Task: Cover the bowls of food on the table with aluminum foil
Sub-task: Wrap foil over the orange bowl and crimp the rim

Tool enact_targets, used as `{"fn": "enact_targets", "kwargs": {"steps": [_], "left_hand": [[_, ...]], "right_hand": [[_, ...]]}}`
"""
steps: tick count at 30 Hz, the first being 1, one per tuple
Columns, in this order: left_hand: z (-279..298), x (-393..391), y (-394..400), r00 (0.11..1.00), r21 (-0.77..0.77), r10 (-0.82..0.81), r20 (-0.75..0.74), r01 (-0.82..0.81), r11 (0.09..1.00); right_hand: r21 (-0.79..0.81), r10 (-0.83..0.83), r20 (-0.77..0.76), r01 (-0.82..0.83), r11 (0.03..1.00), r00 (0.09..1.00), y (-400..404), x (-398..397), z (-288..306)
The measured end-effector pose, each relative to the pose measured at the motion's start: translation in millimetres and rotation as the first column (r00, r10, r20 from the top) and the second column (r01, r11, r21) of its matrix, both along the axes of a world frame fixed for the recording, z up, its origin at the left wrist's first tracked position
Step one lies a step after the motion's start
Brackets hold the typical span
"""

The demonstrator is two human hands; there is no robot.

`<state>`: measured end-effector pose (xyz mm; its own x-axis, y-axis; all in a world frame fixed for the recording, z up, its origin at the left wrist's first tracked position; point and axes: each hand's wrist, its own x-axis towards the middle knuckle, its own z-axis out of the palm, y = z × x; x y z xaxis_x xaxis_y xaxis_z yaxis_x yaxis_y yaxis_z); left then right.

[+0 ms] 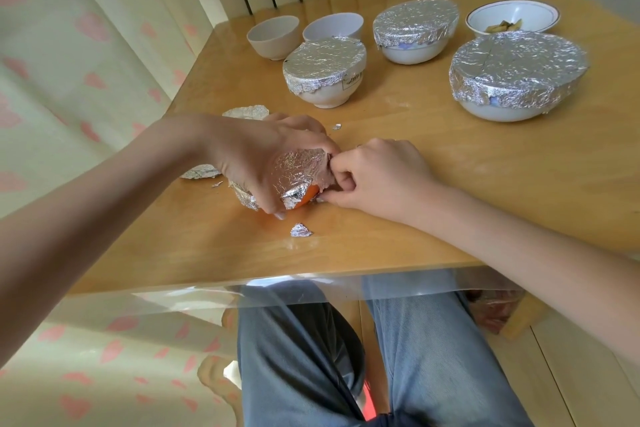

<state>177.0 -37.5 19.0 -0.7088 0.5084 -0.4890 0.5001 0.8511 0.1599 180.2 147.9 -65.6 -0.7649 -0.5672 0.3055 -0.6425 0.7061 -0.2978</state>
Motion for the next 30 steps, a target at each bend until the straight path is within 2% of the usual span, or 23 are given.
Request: {"fn": "enact_targets", "kwargs": {"steps": [4, 8, 11, 17, 21, 25, 28, 30], "left_hand": [[0, 1, 0, 0.999, -0.002, 0.027, -0.025, -0.027, 1.0], [0, 1, -3, 0.998, 0.012, 0.032, -0.047, -0.032, 0.999], [-2, -1, -4, 0.993, 0.002, 0.049, -0.103, -0.049, 0.999], [0, 3, -12, 0.989, 0.044, 0.113, -0.096, -0.109, 0.993], [1, 5, -14, 0.984, 0.105, 0.161, -0.076, -0.153, 0.983], [0, 7, -22, 0.986, 0.184, 0.162, -0.034, -0.153, 0.971], [-2, 9, -24, 0.987, 0.21, 0.155, -0.031, -0.145, 0.967], [-2, 9, -21, 0.991, 0.208, 0.129, -0.036, -0.119, 0.971]], "right_hand": [[-0.036, -0.098, 0.143, 0.104, 0.994, 0.985, 14, -2, 1], [-0.217, -0.034, 0.384, 0.126, 0.968, 0.923, 19, -2, 1], [-0.287, -0.036, 0.448, 0.182, 0.941, 0.893, 10, -2, -1], [-0.406, 0.004, 0.533, 0.252, 0.878, 0.846, -7, -3, -4], [-0.377, -0.027, 0.484, 0.237, 0.896, 0.875, -7, -1, -5], [-0.262, -0.196, 0.343, 0.294, 0.919, 0.919, -6, 0, -5], [-0.318, -0.268, 0.253, 0.341, 0.885, 0.93, -3, -4, -7], [-0.311, -0.251, 0.188, 0.301, 0.902, 0.949, -3, -4, -7]]}}
